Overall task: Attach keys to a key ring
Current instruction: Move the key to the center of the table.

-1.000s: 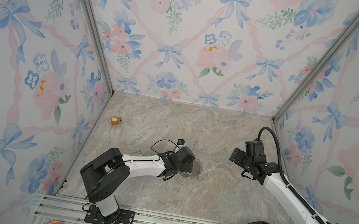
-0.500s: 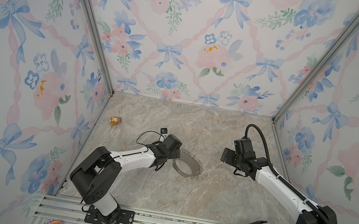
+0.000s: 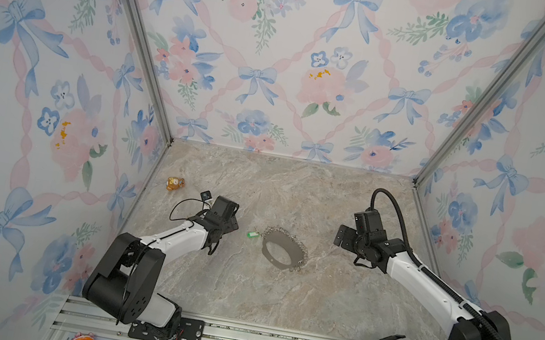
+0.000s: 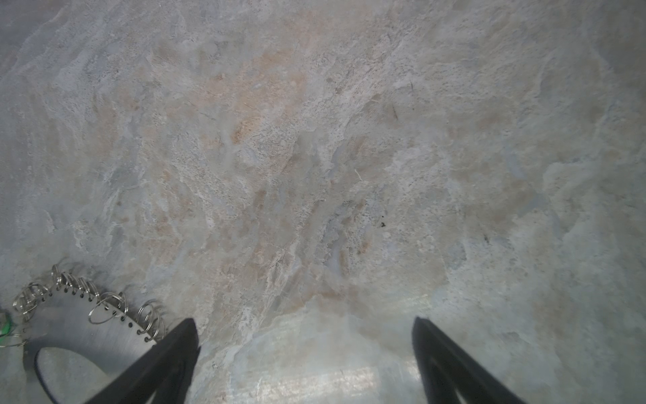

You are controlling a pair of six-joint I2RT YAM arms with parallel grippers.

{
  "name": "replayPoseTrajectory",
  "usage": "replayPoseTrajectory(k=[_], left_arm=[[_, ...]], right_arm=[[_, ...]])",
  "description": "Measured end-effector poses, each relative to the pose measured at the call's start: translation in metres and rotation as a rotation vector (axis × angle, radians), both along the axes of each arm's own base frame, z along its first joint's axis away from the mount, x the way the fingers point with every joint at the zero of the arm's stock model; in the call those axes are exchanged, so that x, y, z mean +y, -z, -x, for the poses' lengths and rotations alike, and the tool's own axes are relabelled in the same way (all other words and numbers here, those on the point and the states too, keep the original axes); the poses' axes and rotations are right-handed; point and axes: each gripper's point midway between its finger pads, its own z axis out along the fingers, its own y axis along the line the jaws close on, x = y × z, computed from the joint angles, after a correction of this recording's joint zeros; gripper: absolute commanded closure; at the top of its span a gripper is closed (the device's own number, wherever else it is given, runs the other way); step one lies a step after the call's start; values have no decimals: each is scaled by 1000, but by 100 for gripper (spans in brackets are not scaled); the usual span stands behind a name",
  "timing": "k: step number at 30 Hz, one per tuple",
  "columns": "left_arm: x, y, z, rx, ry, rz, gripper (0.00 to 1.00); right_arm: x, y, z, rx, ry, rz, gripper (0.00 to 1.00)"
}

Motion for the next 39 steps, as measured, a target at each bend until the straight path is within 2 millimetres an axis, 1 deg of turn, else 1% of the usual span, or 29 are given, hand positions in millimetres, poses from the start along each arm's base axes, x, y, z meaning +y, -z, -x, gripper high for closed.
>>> replayPoseTrajectory(k=[10, 13, 15, 18, 22, 27, 30, 32, 36, 39], left_arm=[[-8, 24, 5, 79, 31, 23, 10], [-10, 30, 5, 96, 40, 27, 13], [-13, 31, 2, 93, 49, 30, 17], [-19, 31, -7, 85, 73, 40, 20], [-32, 30, -27, 71, 111, 40, 22], [-61, 29, -54, 51, 173, 36, 23], [-79, 28, -74, 32, 209, 35, 27], [-90, 28, -83, 18, 229, 40, 26], [-101, 26, -84, 17, 257, 38, 24], [-100, 25, -82, 24, 260, 21, 19]], right_arm=[[-2, 0, 0, -1, 4, 6, 3], [-2, -2, 1, -4, 3, 9, 3], [-3, -3, 1, -6, 4, 10, 3], [-4, -3, 2, -6, 5, 14, 3], [-5, -5, 3, -8, 6, 19, 3], [-7, -7, 4, -13, 12, 26, 3], [-8, -10, 4, -21, 15, 27, 3], [-9, -11, 4, -24, 17, 28, 3], [-11, -15, 5, -34, 18, 30, 3], [-12, -17, 5, -37, 19, 30, 3]])
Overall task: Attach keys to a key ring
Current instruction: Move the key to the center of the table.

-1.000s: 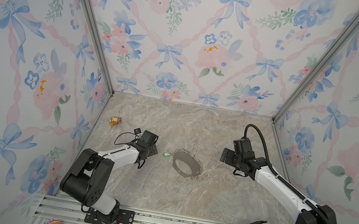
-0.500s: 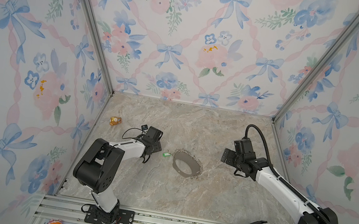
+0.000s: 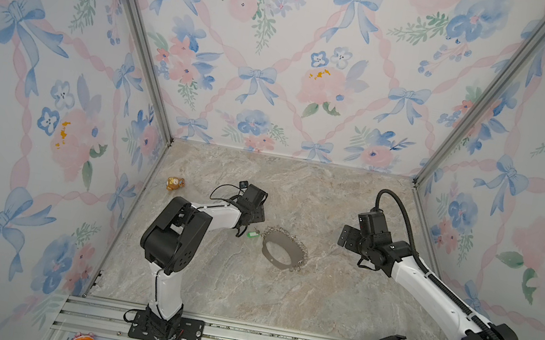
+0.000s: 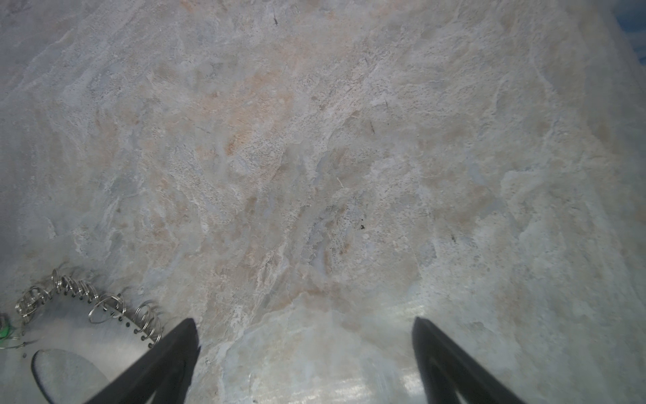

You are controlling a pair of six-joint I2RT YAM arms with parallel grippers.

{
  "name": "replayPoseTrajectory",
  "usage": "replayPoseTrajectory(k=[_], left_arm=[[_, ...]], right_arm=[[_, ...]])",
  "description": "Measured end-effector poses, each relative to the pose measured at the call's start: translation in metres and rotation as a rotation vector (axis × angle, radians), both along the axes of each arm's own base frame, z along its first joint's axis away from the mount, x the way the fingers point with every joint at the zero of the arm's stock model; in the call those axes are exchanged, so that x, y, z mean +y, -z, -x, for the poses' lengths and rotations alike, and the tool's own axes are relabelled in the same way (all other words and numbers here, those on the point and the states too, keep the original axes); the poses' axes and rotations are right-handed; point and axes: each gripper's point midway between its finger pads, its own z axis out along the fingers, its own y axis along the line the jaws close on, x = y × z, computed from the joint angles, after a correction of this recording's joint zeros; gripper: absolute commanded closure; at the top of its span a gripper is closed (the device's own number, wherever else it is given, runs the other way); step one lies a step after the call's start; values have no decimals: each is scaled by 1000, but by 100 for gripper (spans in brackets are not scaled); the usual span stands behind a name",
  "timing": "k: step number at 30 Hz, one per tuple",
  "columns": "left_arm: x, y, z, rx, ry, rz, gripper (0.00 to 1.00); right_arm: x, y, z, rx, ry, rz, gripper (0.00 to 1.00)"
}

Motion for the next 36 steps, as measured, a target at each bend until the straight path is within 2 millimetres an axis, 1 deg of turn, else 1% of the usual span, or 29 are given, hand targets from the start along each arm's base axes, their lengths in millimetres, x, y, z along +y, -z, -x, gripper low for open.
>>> replayPoseTrajectory(k=[2, 4, 7, 9, 11, 12, 14, 18, 21, 25, 29, 34, 36], left_arm=[[7, -5, 0, -4, -12, -19, 17], [19, -18, -1, -28, -38, -25, 17], [48, -46, -7, -87, -105, -18, 15], [70, -61, -12, -120, -156, -8, 15], [88, -63, -17, -128, -196, -3, 13], [95, -61, -17, -122, -210, 0, 13], [101, -54, -17, -100, -219, 6, 13], [95, -29, -15, -34, -196, 26, 18], [89, -15, -11, 10, -181, 43, 21], [81, -7, -8, 37, -158, 64, 23], [66, 2, -4, 62, -117, 75, 24], [47, 2, -7, 51, -75, 86, 24], [35, 2, -8, 46, -51, 88, 25]], right_arm=[[-1, 0, 0, -1, 2, 0, 3], [-1, -1, 0, -2, 2, -1, 3], [-1, -1, 0, -2, 2, -1, 3], [-1, -1, 0, -1, 2, -1, 3], [-1, -1, 0, -1, 2, -1, 3], [-1, -1, 0, -1, 2, -1, 3], [-1, -1, 0, -1, 2, -1, 3], [-1, -1, 0, -1, 2, -1, 3], [-1, -1, 0, -1, 2, -1, 3], [-1, -1, 0, -1, 2, -1, 3], [-1, -1, 0, -2, 2, -1, 3], [-1, 0, 0, -1, 3, -1, 3], [-1, 0, 0, -1, 4, -1, 3]])
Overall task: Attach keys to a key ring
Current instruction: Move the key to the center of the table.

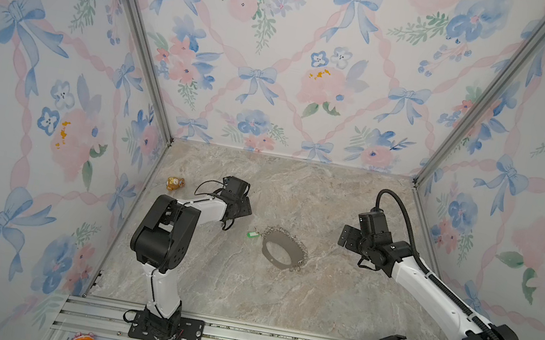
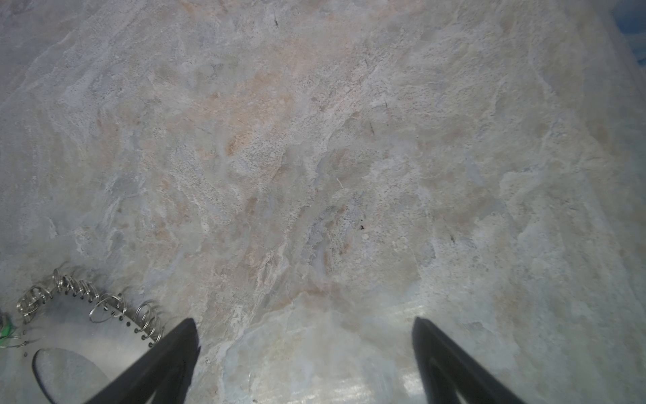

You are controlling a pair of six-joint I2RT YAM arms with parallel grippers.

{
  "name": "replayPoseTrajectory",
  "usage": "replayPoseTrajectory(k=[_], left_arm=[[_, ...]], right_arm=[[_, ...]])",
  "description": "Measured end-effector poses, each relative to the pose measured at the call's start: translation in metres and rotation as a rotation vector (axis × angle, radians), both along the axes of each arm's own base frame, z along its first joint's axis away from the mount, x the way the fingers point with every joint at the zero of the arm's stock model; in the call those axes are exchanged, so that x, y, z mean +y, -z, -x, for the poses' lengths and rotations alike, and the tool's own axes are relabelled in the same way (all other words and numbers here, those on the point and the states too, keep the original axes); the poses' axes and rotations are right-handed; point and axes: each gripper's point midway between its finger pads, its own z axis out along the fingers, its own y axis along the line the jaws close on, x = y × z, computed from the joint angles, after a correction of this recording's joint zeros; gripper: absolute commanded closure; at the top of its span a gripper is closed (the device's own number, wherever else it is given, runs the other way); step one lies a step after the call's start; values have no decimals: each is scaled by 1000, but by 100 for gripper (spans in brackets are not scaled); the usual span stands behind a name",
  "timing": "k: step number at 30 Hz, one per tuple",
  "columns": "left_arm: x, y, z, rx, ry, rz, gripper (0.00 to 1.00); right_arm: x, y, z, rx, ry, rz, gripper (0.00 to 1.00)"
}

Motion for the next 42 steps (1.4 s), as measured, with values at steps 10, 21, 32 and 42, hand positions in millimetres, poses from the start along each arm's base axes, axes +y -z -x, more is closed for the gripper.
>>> replayPoseTrajectory(k=[10, 21, 32, 42], left_arm=[[-87, -3, -20, -41, 139, 59, 31], [-57, -11, 9, -11, 98, 0, 21], [-26, -44, 43, -56, 3, 28, 14], [-14, -7, 42, 30, -35, 7, 15]], right_arm=[[-3, 0, -1, 0, 9, 0, 3], [-5, 2, 2, 6, 8, 6, 3], [-5, 2, 2, 7, 5, 3, 3], [-5, -1, 3, -3, 5, -1, 3]])
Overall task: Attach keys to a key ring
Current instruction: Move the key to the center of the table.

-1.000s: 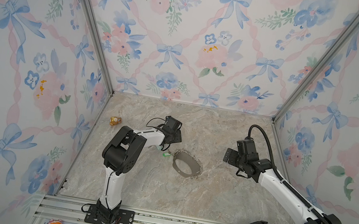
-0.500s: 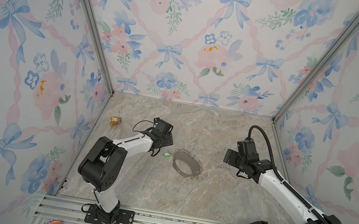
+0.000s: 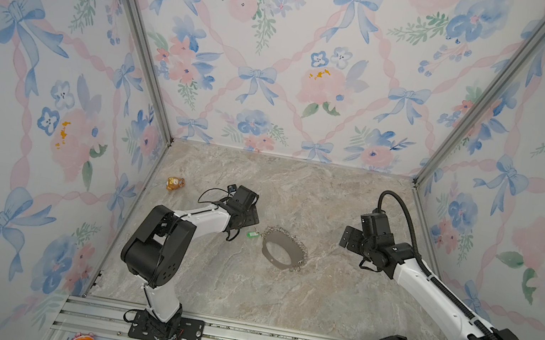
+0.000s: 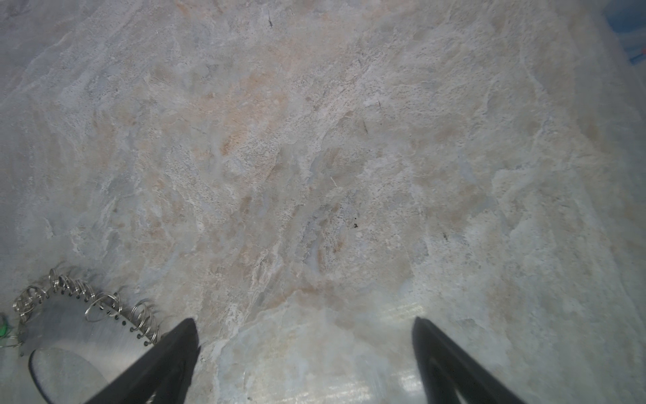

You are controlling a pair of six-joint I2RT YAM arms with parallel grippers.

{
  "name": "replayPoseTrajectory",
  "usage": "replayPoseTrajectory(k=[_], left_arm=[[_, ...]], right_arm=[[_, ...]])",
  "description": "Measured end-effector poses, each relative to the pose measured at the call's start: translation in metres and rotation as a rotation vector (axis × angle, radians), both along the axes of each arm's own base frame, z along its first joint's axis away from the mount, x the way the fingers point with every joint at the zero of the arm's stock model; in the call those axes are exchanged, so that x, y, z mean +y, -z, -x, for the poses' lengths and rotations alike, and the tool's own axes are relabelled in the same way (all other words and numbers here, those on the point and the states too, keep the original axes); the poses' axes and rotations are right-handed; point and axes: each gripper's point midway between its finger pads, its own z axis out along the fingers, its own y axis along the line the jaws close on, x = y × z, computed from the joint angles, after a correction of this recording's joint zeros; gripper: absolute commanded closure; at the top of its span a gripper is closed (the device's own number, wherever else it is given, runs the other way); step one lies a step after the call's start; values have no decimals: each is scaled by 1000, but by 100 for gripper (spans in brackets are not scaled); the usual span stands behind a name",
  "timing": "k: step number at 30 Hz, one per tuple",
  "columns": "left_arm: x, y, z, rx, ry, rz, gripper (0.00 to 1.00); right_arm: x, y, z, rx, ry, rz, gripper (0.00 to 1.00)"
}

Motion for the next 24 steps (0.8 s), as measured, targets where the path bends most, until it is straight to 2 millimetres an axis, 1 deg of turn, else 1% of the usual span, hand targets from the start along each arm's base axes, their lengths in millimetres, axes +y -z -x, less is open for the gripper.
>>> replayPoseTrajectory(k=[3, 5, 13, 19, 21, 24], left_arm=[[0, 5, -2, 10, -2, 3, 17], [-2, 5, -5, 6, -2, 10, 18], [-8, -7, -19, -35, -1, 31, 21], [-4, 2, -27, -25, -14, 21, 22], [-4, 2, -32, -32, -19, 24, 22], [-5, 2, -36, -38, -18, 25, 27]], right_arm=[[0, 0, 1, 2, 0, 1, 3], [0, 0, 1, 3, 0, 2, 3], [-1, 1, 1, 4, 0, 2, 3], [-1, 1, 1, 5, 0, 2, 3], [-1, 1, 1, 5, 1, 2, 3], [-2, 1, 1, 5, 5, 2, 3]])
